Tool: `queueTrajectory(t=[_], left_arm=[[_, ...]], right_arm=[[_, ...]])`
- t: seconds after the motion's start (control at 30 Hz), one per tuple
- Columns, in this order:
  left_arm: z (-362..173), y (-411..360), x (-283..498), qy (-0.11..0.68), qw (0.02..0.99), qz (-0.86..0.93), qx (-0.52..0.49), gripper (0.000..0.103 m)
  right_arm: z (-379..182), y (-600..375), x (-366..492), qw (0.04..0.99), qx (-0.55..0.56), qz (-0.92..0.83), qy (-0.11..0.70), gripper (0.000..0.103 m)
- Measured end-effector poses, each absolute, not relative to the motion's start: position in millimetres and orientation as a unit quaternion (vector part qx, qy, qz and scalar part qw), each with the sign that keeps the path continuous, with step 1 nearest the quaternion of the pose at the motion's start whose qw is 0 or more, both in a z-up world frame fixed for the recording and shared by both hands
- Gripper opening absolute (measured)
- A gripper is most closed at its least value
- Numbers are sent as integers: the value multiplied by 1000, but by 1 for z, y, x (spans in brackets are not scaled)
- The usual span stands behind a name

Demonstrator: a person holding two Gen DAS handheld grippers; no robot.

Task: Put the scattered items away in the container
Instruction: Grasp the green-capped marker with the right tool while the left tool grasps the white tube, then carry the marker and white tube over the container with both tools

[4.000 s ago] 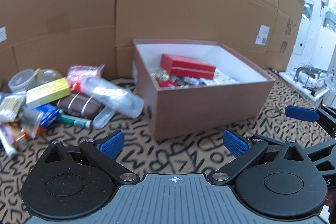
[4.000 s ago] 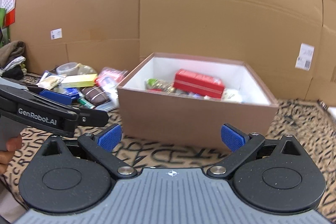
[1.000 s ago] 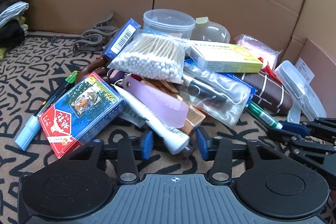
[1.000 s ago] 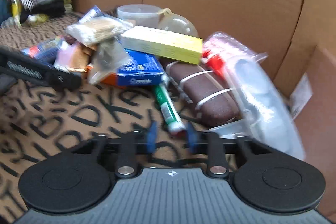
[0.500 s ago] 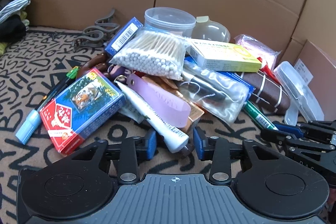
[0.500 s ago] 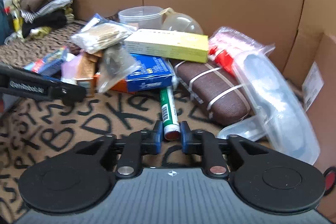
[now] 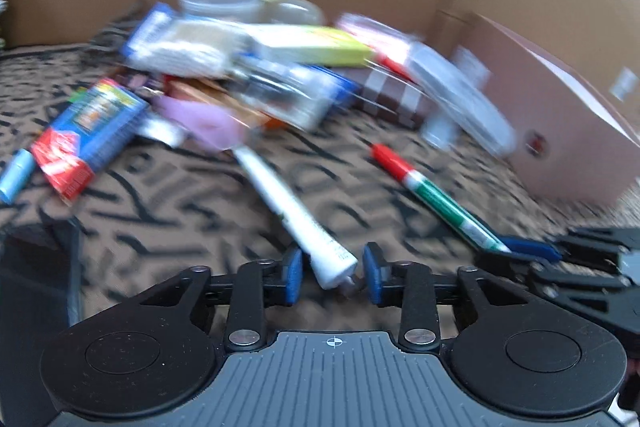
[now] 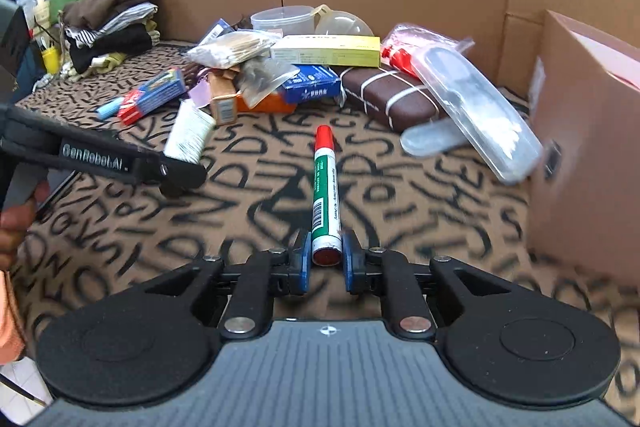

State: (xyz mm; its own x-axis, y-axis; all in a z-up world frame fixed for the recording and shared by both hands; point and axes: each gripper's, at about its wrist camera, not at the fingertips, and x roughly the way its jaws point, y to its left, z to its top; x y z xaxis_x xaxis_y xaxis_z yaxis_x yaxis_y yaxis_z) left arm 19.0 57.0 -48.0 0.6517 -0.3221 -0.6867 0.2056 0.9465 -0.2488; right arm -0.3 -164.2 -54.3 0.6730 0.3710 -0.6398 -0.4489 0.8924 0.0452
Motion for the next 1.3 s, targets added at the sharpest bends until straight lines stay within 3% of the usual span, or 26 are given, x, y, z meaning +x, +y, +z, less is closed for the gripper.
queueTrajectory(t=[0.07, 0.13, 0.23, 0.43, 0.53, 0.57, 0.63, 0.77, 0.83, 0.97, 1.07, 1.1, 1.13, 1.3], left_arm=[[-48, 49, 7, 396, 899, -171, -68, 24], [-47, 44, -1, 397, 899, -174, -63, 47], [-46, 36, 1, 392, 905, -159, -54, 63], [-45, 18, 16, 389, 909, -147, -22, 71], [-47, 6, 20, 385, 911, -150, 4, 66], [-47, 3, 20, 383, 911, -152, 13, 60], [-46, 1, 19, 382, 911, -155, 21, 31], [-44, -1, 15, 391, 904, -175, 21, 30], [-45, -6, 14, 389, 903, -177, 33, 49], [-47, -20, 22, 385, 904, -178, 50, 55], [-48, -21, 26, 383, 905, -175, 54, 50], [-47, -21, 26, 383, 906, -173, 55, 36], [-47, -21, 25, 384, 905, -174, 56, 31], [-46, -23, 18, 385, 903, -181, 54, 31]], right_arm=[[-53, -170, -13, 912, -50, 224, 341, 19], [-53, -173, -21, 912, -49, 222, 342, 21], [-51, -172, -20, 915, -53, 216, 337, 24], [-53, -164, -5, 918, -53, 209, 334, 26], [-57, -162, 2, 917, -51, 209, 336, 27], [-58, -163, 3, 917, -48, 208, 337, 26], [-57, -167, 1, 916, -39, 205, 342, 19], [-52, -175, -9, 909, -30, 208, 359, 18], [-52, -174, -13, 907, -40, 213, 360, 19], [-52, -168, -7, 909, -50, 207, 358, 19], [-55, -167, -2, 909, -49, 208, 357, 20], [-55, -167, -1, 909, -48, 209, 358, 19], [-55, -168, -1, 908, -47, 211, 359, 19], [-53, -173, -5, 905, -34, 218, 364, 18]])
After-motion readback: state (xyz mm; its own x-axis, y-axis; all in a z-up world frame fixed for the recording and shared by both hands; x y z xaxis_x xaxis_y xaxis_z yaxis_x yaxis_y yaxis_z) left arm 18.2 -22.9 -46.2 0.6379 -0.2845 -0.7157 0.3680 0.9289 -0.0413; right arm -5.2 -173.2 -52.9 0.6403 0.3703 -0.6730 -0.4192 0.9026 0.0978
